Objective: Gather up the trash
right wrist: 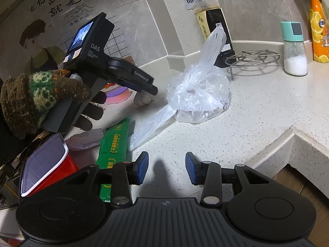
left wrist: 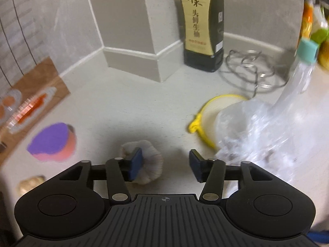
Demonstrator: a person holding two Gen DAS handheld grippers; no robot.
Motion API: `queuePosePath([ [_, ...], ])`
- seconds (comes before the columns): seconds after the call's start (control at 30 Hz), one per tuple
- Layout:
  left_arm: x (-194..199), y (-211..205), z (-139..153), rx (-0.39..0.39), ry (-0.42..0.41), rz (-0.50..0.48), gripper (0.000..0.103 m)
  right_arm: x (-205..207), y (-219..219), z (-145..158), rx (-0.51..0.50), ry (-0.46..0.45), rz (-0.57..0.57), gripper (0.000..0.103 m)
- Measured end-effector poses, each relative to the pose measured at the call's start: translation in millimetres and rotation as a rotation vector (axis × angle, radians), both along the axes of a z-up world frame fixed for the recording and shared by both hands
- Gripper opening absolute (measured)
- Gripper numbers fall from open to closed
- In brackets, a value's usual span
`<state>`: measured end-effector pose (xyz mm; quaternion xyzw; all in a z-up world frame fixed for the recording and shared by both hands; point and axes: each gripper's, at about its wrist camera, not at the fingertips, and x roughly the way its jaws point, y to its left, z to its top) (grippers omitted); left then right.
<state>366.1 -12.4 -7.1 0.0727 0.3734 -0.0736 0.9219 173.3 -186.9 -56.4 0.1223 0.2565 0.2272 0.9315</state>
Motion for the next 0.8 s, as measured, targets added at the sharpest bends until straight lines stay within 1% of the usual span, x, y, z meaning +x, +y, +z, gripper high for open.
queuePosePath([
  [0.07,2.4,5.9,3.7,-0.091,0.035,-0.008,0.056,0.1,0.0,-0.1,0.002,0.000,0.001,0.039],
  [0.1,2.6,11.0,6.7,-0.136,0.037,-0.002,0.056,0.0,-0.1,-0.3,0.004,0.000,0.001,0.039],
  [0.13,1.9,14.6,9.9,-0.150,0.014,0.014,0.056,-0.2,-0.1,-0.3,0.005,0.000,0.003,0.039],
  [0.17,1.4,17.1,13.2,-0.127,-0.026,0.043,0.056,-0.6,-0.3,-0.3,0.006,0.000,0.004,0.039],
  [0.2,1.8,18.4,14.4,-0.085,-0.054,0.070,0.052,-0.9,-0.3,-0.4,0.006,0.000,0.005,0.039],
  [0.23,3.7,19.7,13.4,-0.053,-0.059,0.095,0.052,-1.2,-0.1,-0.1,0.006,0.000,0.006,0.039],
  [0.27,6.9,22.4,11.1,-0.048,-0.049,0.114,0.052,-1.5,0.0,-0.1,0.005,0.000,0.008,0.039],
  [0.33,14.2,29.0,4.3,-0.067,-0.010,0.133,0.053,-2.4,-0.2,-0.1,0.004,-0.002,0.011,0.039],
  [0.4,20.2,31.5,-3.5,-0.052,0.020,0.156,0.053,-3.0,-0.7,-0.2,0.001,-0.005,0.014,0.039],
  [0.43,23.5,32.5,-7.9,-0.042,0.034,0.166,0.055,-3.1,-0.8,-0.1,0.000,-0.006,0.015,0.039],
  [0.5,29.7,36.4,-12.9,-0.046,0.047,0.181,0.057,-3.7,-0.7,0.0,-0.001,-0.007,0.016,0.039],
  [0.6,36.4,37.3,-16.9,-0.040,0.061,0.189,0.057,-5.7,0.4,-0.3,-0.011,-0.015,0.022,0.040],
  [0.67,40.5,38.5,-18.5,-0.034,0.075,0.190,0.055,-7.4,1.5,-0.3,-0.024,-0.022,0.024,0.040],
  [0.73,40.2,36.2,-19.2,-0.033,0.086,0.180,0.055,-8.1,1.7,0.1,-0.035,-0.025,0.025,0.040],
  [0.8,36.7,36.8,-16.4,-0.060,0.123,0.180,0.055,-6.8,1.9,1.4,-0.041,-0.018,0.022,0.040],
])
